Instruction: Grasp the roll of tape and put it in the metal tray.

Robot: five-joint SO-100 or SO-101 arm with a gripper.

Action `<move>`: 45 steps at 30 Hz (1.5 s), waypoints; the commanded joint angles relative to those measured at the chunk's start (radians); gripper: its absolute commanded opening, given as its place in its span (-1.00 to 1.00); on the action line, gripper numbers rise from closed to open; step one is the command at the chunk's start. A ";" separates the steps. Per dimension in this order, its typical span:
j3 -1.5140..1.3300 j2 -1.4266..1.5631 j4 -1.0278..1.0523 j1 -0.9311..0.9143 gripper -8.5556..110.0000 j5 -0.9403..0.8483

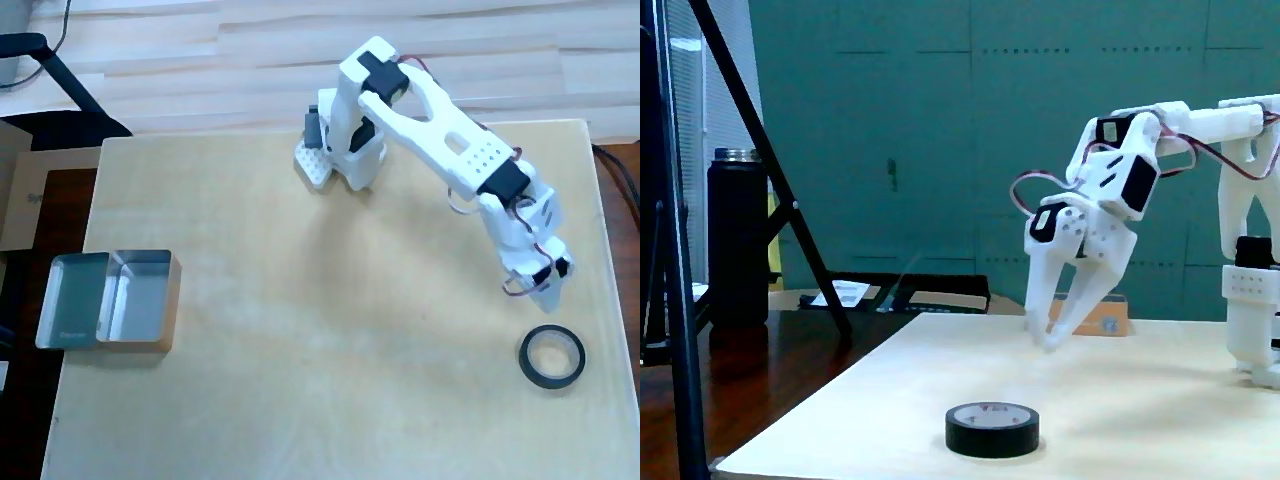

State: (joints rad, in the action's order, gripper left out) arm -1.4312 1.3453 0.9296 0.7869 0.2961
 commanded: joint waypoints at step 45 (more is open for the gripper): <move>0.399 -0.357 0.242 0.002 -0.56 0.069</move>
State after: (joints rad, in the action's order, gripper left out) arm -1.0385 0.9833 1.1628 0.7869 0.3559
